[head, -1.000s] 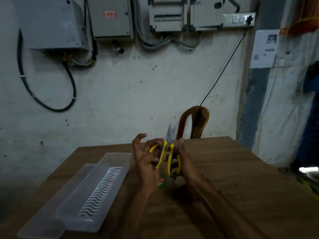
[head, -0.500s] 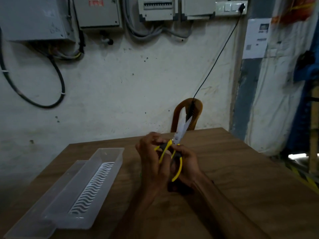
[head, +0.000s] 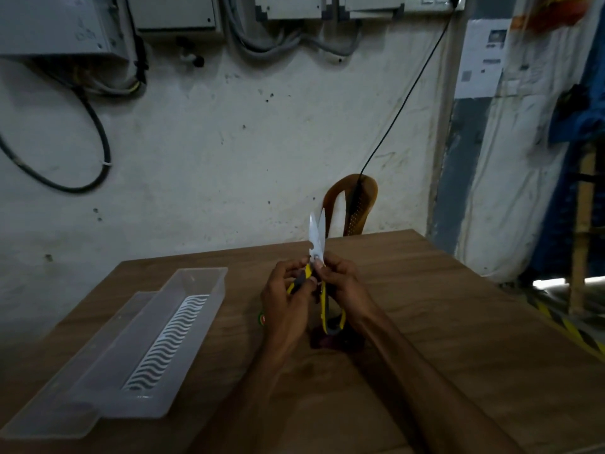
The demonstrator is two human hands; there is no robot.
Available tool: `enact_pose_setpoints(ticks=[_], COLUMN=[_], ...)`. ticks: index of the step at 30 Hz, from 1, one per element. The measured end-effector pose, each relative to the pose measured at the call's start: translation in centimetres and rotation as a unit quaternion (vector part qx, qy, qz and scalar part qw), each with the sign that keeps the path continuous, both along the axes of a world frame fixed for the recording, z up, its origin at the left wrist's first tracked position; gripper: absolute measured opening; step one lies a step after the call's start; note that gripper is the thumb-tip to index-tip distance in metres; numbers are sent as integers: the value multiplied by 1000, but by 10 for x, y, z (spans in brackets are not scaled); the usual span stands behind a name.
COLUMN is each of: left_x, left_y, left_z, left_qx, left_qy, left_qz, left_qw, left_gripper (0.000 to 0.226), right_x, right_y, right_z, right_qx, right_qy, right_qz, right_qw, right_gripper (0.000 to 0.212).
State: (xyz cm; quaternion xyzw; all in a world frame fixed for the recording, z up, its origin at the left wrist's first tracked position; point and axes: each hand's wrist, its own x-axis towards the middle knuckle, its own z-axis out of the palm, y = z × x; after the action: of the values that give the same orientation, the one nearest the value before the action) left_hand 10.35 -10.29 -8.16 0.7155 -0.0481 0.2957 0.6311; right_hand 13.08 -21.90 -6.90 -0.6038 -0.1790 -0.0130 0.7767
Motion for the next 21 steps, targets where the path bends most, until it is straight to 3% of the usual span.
enact_pose_setpoints(ticks=[4,11,17,21], left_x=[-2,1,8,-1], left_y=[0,8,8,13], left_z=[1,-2,-10,-3], left_qx=[-25,-47,-125,-90], left_qy=[-34,-45,54,117], left_qz=[3,7,-53,-97], left_qw=[999,998,989,984], left_gripper=[15,17,13,27], right_x=[-2,-15,-29,-55], right_y=[3,15,22,42], right_z=[0,-4,-6,-5], right_qx=[-2,-44,-125,-247], right_qy=[-29,-61,-73,-144], right_qz=[-27,-63,-106,-117], right_qw=[999,995,984,951], right_gripper=[23,23,19,35])
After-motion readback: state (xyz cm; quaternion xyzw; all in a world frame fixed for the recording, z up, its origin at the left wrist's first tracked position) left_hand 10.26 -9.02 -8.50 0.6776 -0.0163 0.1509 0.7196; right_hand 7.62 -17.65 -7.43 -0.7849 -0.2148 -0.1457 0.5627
